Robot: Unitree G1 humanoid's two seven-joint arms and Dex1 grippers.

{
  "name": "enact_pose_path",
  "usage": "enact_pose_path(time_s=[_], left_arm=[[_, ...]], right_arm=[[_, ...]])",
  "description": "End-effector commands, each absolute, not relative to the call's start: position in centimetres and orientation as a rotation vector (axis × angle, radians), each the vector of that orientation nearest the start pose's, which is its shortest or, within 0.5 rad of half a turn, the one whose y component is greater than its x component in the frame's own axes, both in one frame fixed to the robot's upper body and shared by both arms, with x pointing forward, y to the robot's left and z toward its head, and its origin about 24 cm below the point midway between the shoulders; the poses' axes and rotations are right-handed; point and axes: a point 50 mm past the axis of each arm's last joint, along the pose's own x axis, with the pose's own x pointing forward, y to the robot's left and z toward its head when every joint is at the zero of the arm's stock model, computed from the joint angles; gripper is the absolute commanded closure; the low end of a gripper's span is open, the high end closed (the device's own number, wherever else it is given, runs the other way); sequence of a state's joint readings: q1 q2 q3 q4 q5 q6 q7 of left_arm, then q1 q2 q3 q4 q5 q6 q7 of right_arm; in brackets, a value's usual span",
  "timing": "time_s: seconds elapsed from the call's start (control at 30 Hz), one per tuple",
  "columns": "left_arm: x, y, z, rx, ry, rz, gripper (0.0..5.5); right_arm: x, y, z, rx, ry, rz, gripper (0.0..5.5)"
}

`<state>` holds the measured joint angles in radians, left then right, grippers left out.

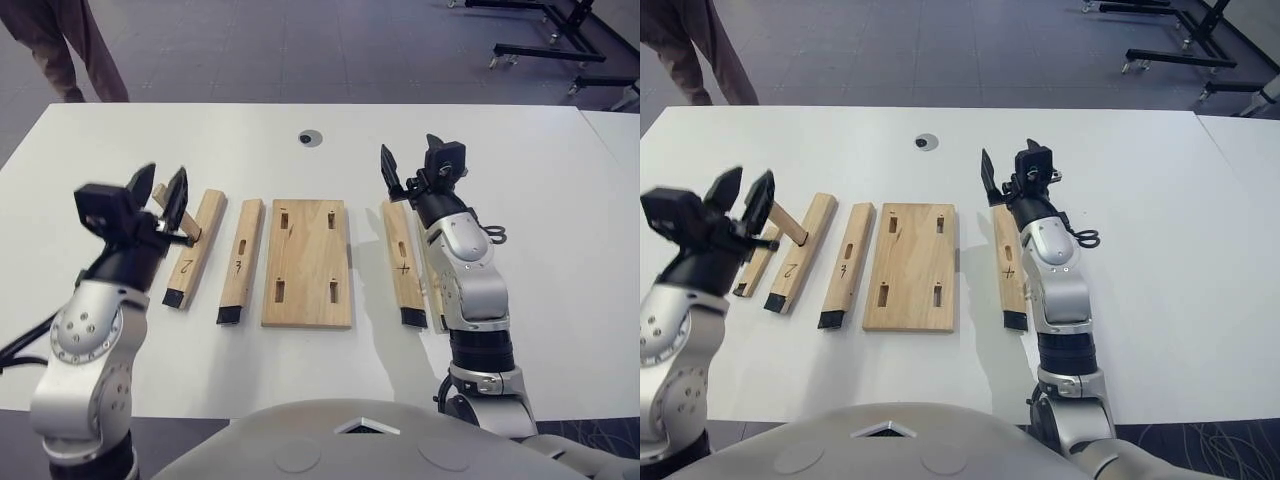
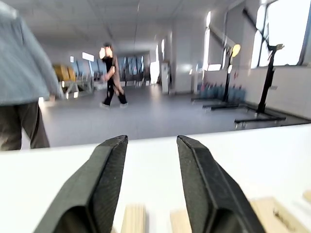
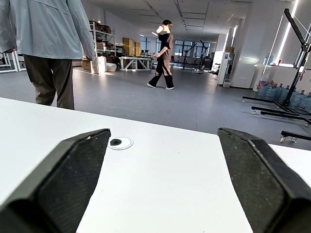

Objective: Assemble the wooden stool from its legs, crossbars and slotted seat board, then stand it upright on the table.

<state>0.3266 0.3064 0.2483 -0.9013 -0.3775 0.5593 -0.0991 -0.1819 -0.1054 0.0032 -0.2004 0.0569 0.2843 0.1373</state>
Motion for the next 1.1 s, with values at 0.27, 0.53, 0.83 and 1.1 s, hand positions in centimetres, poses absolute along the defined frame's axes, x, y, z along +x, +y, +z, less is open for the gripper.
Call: enact_pose_path(time_s=[0.27, 0.53, 0.83, 1.1], left_arm=[[14.4, 23.2, 5.5, 0.081, 0.400, -0.105, 2.23], [15.9, 24.6, 4.3, 0.081, 0.510, -0.127, 2.23], [16.2, 24.2, 2.9, 0.079, 0.658, -0.183, 2.23], [15.9, 24.1, 2.1, 0.116, 0.734, -0.174, 2.23]], right_arm=[[27.7, -14.0, 10.4, -0.066, -0.051, 0.221, 1.44], [27.6, -13.9, 10.4, -0.063, -0.049, 0.220, 1.44], [27.7, -13.7, 10.6, -0.054, -0.057, 0.220, 1.44], [28.0, -13.9, 10.7, -0.047, -0.054, 0.218, 1.44]])
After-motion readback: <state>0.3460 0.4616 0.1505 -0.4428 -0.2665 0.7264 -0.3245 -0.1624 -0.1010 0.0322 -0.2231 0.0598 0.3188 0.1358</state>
